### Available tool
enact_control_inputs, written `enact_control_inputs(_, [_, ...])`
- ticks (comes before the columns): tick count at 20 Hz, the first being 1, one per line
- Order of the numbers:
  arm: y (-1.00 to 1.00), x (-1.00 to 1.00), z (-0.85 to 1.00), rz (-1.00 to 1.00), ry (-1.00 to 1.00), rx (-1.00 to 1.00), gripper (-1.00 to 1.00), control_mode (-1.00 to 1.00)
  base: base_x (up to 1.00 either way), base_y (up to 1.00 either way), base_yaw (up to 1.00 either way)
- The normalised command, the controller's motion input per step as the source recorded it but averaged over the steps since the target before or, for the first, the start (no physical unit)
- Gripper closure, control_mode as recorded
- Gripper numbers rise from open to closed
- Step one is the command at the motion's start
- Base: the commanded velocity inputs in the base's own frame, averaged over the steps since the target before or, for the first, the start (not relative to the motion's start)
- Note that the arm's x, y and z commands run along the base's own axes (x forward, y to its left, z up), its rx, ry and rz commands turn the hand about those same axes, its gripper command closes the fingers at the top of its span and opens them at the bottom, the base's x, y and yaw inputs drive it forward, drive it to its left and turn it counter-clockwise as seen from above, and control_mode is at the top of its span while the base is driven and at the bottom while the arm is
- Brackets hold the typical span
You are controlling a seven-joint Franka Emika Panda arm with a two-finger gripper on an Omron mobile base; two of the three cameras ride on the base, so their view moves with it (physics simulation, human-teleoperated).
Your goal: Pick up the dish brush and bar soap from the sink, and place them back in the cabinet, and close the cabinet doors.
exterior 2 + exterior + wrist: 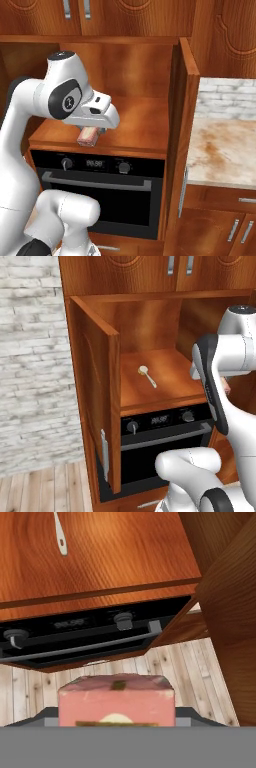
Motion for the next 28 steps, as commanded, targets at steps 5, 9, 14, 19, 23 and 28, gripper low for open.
enact_control_inputs(5, [0.0,0.0,0.0,0.0,0.0,0.0,1.0,1.0,-0.1,-0.16,0.05])
enact_control_inputs(9, [0.0,0.0,0.0,0.0,0.0,0.0,1.0,1.0,-0.16,-0.32,0.01])
enact_control_inputs(14, [0.0,0.0,0.0,0.0,0.0,0.0,1.0,1.0,-0.09,-0.34,0.03])
enact_control_inputs(19, [0.0,0.0,0.0,0.0,0.0,0.0,1.0,1.0,-0.3,-0.17,0.05])
enact_control_inputs(23, [0.0,0.0,0.0,0.0,0.0,0.0,1.0,1.0,-0.19,0.0,0.13])
enact_control_inputs(28, [0.0,0.0,0.0,0.0,0.0,0.0,1.0,1.0,-0.25,0.0,0.11])
